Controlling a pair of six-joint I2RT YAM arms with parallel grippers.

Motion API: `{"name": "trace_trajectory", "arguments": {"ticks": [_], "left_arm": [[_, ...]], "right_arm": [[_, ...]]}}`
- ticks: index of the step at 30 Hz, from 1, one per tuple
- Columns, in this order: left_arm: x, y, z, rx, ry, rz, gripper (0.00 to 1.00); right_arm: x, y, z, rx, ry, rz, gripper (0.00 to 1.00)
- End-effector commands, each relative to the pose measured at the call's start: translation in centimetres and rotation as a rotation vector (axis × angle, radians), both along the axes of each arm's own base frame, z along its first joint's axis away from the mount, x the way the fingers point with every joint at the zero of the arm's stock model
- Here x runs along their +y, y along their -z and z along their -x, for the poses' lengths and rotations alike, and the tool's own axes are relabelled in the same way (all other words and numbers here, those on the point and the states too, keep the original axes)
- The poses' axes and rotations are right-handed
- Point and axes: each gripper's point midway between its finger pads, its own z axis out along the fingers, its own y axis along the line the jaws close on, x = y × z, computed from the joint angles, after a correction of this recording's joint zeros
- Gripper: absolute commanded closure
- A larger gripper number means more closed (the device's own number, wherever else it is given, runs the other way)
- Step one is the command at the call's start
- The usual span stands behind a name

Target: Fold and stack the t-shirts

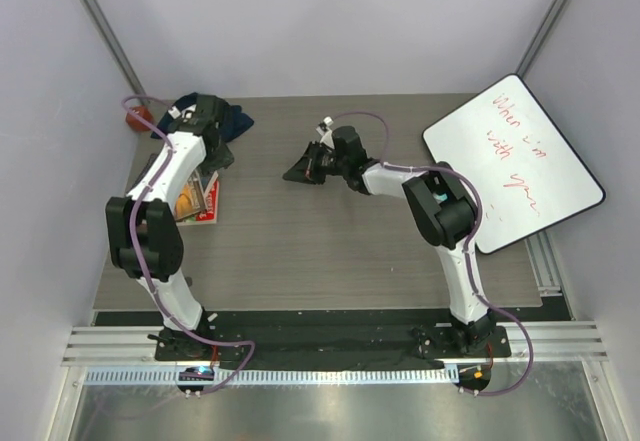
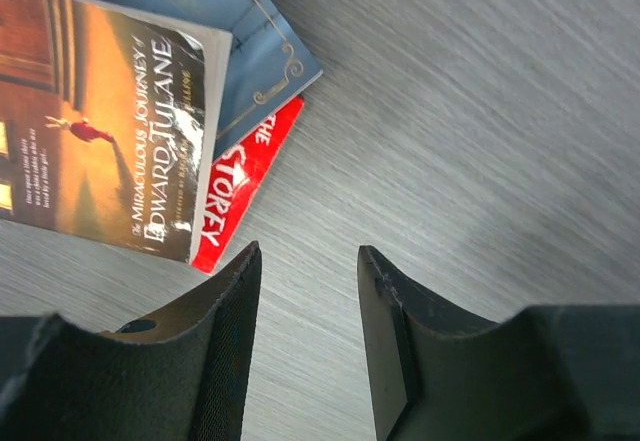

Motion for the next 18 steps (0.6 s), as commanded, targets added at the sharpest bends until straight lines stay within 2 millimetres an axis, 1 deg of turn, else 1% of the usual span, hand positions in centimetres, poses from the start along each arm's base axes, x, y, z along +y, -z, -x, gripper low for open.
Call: {"name": "trace_trajectory", "arguments": {"ticks": [1,2,3,4,5,6,7,8,9,10,11,13,14,15,16,17,18], "left_arm": [[-1.4,-1.3,0.2,-0.045,0.059,0.047,0.56],[-1.7,-1.5,0.0,-0.054,0.068,0.055,0.56],[-2.1,-2.0,-0.1,-0.066,0.085,0.067,0.56],[-2.7,-2.4,-0.1,-0.072,0.111,0.089,0.55],[-3.2,-2.8,-0.1,-0.077,0.130,0.091,0.55],[-3.5,-3.5,-0.1,-0.089,0.142,0.088,0.55],[-3.8,-3.9,0.0,-0.094,0.160,0.081,0.54],[-4.5,-4.6,0.2,-0.110,0.183,0.081,0.53],[-4.9,-5.0,0.3,-0.119,0.195,0.086,0.50],[-5.4,-5.1,0.4,-0.122,0.208,0.094,0.50],[-6.1,-5.6,0.8,-0.131,0.231,0.110,0.48],[-7.2,-5.9,1.4,-0.136,0.266,0.120,0.47],[-7.5,-6.0,1.6,-0.138,0.279,0.116,0.45],[-7.7,-6.2,2.1,-0.144,0.287,0.115,0.43],[-8.1,-6.3,2.3,-0.153,0.298,0.117,0.43],[-8.8,-6.2,2.7,-0.151,0.317,0.119,0.43],[-9.1,-6.3,3.1,-0.153,0.330,0.127,0.43]], "right_arm": [[-0.6,-0.9,-0.8,-0.088,-0.036,0.202,0.89],[-0.7,-1.4,-1.2,-0.096,-0.046,0.224,0.89],[-0.7,-3.3,-1.8,-0.123,-0.064,0.244,0.89],[-1.2,-4.6,-2.4,-0.139,-0.056,0.246,0.89],[-1.3,-6.9,-3.1,-0.183,-0.040,0.242,0.89],[-2.0,-7.5,-3.1,-0.207,-0.039,0.275,0.88],[-2.7,-9.6,-3.3,-0.253,-0.014,0.289,0.87],[-3.4,-11.4,-4.2,-0.304,0.037,0.323,0.86],[-4.3,-11.4,-3.9,-0.290,0.044,0.372,0.85],[-5.0,-12.2,-3.9,-0.310,0.052,0.397,0.85],[-6.7,-13.4,-3.7,-0.309,0.080,0.417,0.84],[-9.0,-14.3,-3.4,-0.317,0.122,0.459,0.81],[-11.7,-15.5,-3.1,-0.338,0.209,0.517,0.80],[-12.9,-16.1,-2.7,-0.361,0.244,0.547,0.79],[-14.2,-16.5,-2.5,-0.379,0.283,0.582,0.78],[-15.8,-16.1,-1.6,-0.378,0.300,0.632,0.76],[-18.2,-18.4,-1.0,-0.414,0.380,0.657,0.75]]}}
